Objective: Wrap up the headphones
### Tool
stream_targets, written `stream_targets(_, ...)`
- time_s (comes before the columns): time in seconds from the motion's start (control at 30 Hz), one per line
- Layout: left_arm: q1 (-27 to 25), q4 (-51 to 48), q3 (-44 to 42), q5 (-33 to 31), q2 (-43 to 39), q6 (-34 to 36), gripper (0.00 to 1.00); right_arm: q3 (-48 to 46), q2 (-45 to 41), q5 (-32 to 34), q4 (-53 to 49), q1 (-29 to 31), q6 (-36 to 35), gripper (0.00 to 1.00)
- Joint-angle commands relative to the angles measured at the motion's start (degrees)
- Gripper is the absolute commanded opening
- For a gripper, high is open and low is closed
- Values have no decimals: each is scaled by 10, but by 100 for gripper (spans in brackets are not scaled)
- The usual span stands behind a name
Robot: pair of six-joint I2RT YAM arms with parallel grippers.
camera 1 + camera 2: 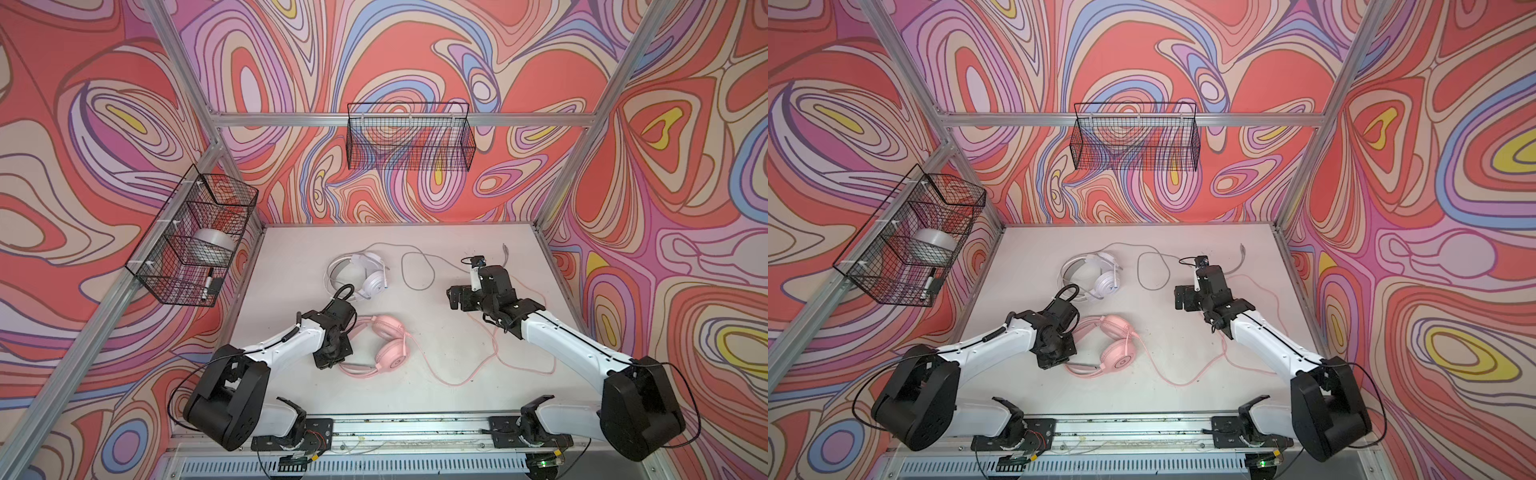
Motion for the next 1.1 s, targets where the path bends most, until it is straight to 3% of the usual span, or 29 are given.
stream_targets(0.0, -3, -44, 50, -2, 3, -2, 0, 45, 20, -32, -73, 5, -59, 98)
stream_targets(0.2, -3, -105, 166, -2, 5, 48, 0, 105, 23, -68, -157, 5, -103, 98)
stream_targets(0.47, -3, -157, 288, 6, 34, 102, 0, 214, 42, -184, -261, 5, -125, 97)
stream_targets(0.63, 1, -172, 334, -15, 37, 101, 0, 199, 34, -219, -254, 4, -131, 96)
stream_targets(0.93, 15, -191, 421, -21, 81, 108, 0, 188, 20, -329, -194, 5, -70, 93)
stream_targets(1.07, 25, -207, 466, -18, 110, 126, 0, 195, 25, -339, -210, 4, -73, 91)
